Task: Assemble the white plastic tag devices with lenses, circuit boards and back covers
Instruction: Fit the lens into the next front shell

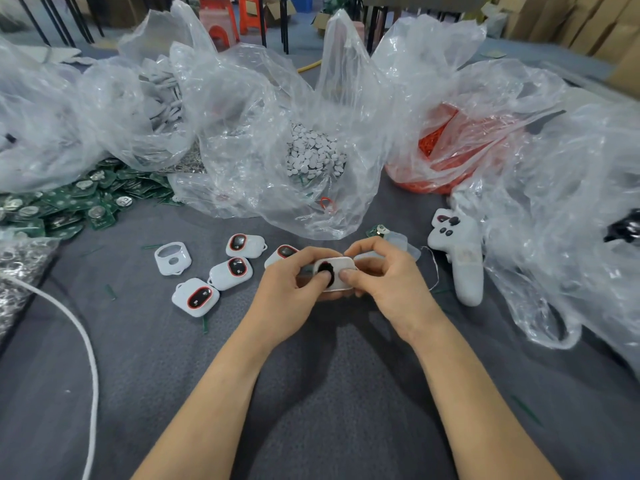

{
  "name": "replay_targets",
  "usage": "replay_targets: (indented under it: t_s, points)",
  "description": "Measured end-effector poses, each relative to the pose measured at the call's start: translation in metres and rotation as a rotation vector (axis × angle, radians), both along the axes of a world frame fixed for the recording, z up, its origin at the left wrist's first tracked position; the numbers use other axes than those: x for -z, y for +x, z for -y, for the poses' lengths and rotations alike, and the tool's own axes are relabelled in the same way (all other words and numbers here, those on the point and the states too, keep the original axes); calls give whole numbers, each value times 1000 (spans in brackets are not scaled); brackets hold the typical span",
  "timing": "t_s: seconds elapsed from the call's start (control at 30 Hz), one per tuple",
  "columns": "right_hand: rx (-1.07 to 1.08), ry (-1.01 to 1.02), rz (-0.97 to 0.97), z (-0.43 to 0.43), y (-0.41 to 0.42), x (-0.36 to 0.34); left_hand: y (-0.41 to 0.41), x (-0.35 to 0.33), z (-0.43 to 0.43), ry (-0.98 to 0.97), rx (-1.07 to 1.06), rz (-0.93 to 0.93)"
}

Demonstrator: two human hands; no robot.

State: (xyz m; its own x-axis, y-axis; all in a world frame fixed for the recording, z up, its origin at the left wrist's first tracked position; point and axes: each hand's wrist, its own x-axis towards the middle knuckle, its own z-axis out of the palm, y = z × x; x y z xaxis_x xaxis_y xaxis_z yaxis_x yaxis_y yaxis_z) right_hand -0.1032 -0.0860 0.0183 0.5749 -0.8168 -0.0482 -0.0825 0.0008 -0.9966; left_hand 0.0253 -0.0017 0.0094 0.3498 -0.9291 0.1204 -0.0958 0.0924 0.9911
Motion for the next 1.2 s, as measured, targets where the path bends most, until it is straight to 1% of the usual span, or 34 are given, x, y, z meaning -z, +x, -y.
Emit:
replay_targets:
  t_s: [0.1,0.2,0.23,0.33,0.4,0.6,0.63,0.73,0.77,0.87,0.93,1.0,1.03,1.07,1.1,1.13,1.2]
  points:
    - [-4,-17,-38,0,0,1,3,0,-1,35,-20,202]
    - [20,-58,-122,-2,1,3,2,-1,-2,78,0,249]
    - [28,-73,-159,-1,1,4,2,-1,-3,87,17,293]
    - [59,-133,-279,0,1,6,0,2,-2,94,54,584]
    - [76,-181,-347,1,0,6,-1,2,0,84,47,662]
    - [56,-345,-476,3,-2,6,3,6,-1,152,-19,763]
    - [94,-378,-467,5,-3,5,3,7,-1,161,-29,768]
    - [295,-496,-427,15,-10,1,3,10,0,196,-37,784]
    - [320,-556,-474,18,-12,2,3,10,0,200,-35,788]
    - [252,-672,-709,20,-13,9,2,10,0,155,-48,753]
    - [280,-708,-743,19,-10,11,1,10,0,104,-93,687]
    - [341,-768,-682,18,-7,11,2,9,0,58,-171,662]
    - [379,-799,-613,18,-6,10,2,9,1,33,-217,652]
    - [419,-810,-519,17,-6,9,3,8,1,7,-261,629]
    - [443,-778,-389,16,-6,8,4,8,1,-16,-296,599]
    - [437,-669,-234,14,-6,5,4,7,1,-38,-315,569]
    - [335,-310,87,8,-3,-3,3,6,1,-74,-291,516]
